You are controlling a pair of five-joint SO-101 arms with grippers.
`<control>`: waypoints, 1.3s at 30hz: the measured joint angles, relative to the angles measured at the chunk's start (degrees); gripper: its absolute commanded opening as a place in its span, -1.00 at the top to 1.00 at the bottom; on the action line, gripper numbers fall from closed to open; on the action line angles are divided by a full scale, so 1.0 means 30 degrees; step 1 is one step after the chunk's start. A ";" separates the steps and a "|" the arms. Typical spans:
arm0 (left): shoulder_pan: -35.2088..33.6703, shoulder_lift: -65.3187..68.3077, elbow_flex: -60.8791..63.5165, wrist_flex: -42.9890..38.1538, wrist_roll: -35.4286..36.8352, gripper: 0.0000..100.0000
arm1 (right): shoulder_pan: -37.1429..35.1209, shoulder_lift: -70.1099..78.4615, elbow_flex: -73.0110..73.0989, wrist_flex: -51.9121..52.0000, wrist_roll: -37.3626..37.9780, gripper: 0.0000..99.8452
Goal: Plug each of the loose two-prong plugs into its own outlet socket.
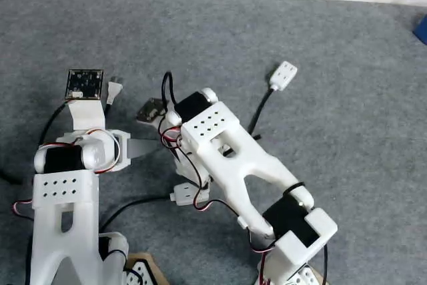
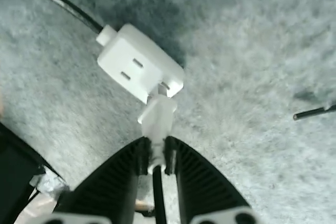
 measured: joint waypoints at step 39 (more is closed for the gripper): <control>0.0176 0.0000 0.0000 0.0000 0.0088 0.11 | 0.0381 -0.0527 0.0762 0.0996 -0.0381 0.98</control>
